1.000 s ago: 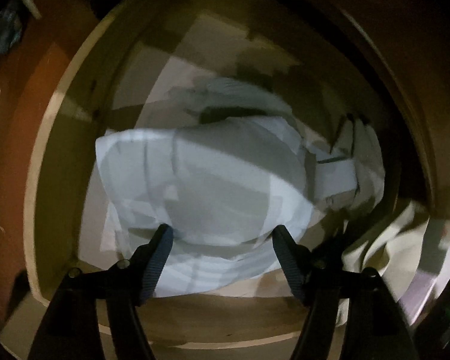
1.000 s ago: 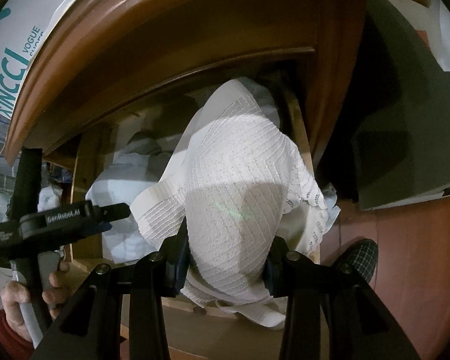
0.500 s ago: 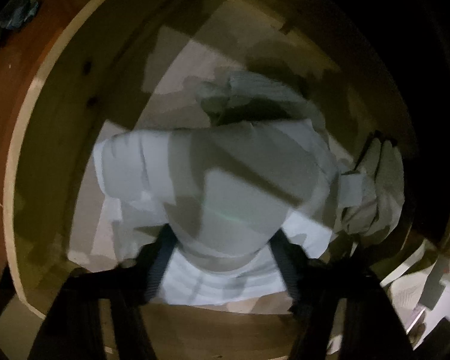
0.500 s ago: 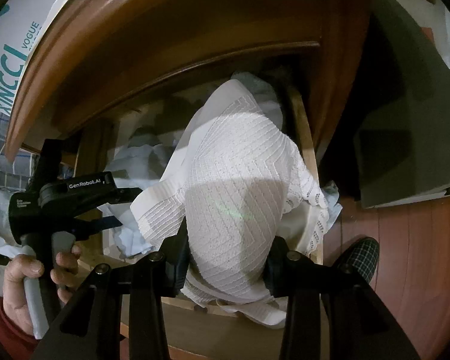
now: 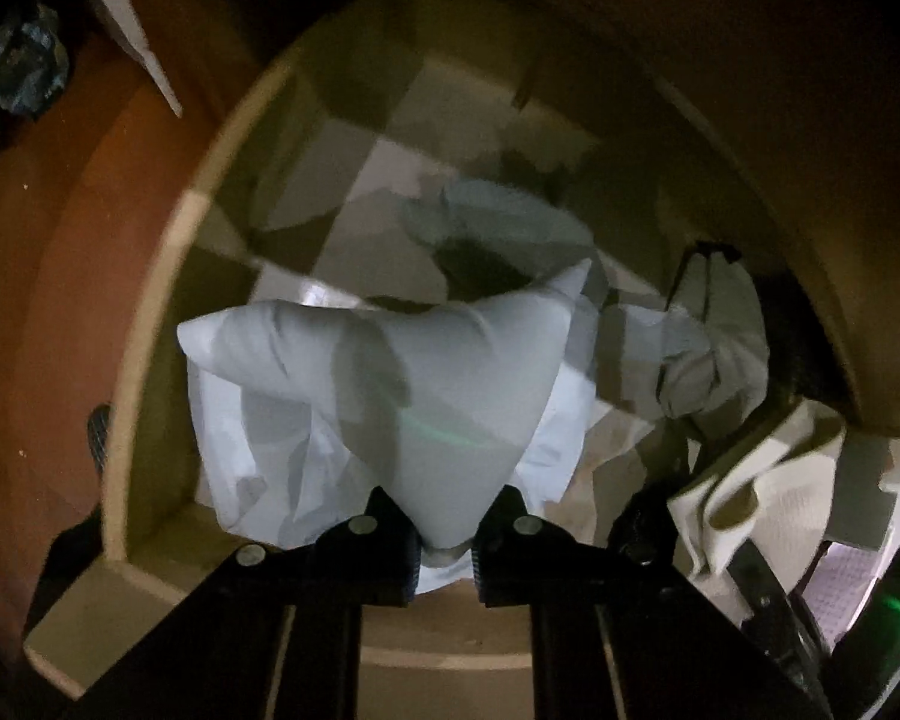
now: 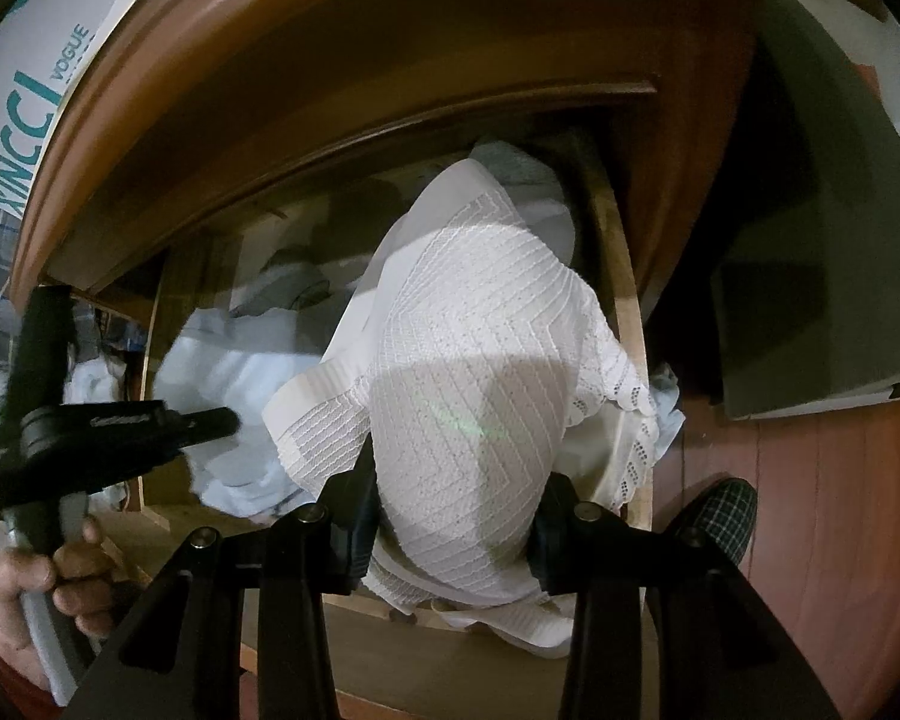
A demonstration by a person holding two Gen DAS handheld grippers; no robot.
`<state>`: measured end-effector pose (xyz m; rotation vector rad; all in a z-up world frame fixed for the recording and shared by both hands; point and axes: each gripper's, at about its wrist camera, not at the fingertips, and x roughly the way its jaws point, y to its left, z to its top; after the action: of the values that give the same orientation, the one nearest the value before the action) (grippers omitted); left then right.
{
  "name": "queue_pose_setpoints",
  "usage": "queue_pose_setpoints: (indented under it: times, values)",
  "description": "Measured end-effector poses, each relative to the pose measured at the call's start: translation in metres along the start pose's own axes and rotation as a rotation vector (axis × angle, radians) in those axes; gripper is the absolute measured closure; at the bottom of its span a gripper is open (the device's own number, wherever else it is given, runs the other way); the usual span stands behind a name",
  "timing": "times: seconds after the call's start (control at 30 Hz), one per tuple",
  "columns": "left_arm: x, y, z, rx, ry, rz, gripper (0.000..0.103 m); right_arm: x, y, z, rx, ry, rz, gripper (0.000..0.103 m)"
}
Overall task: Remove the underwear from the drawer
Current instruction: 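Lift the white cloth with the left gripper and carry it over the shoe box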
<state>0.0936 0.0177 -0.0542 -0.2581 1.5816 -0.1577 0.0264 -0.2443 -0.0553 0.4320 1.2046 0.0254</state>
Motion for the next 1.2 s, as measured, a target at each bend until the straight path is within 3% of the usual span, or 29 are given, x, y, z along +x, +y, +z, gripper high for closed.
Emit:
queue_pose_setpoints:
  times: [0.5,0.8,1.2]
  values:
    - [-0.078,-0.007,-0.046,0.19,-0.173,0.069,0.091,0.008,0.014,-0.007,-0.115,-0.013,-0.127,0.066]
    - [-0.118,-0.025,-0.07,0.29,-0.268,0.074,0.091,0.011,0.018,-0.002,-0.133,-0.006,-0.149,0.066]
    - [-0.208,-0.036,-0.107,0.442,-0.421,0.062,0.091,0.013,0.019,-0.002,-0.137,0.003,-0.155,0.066]
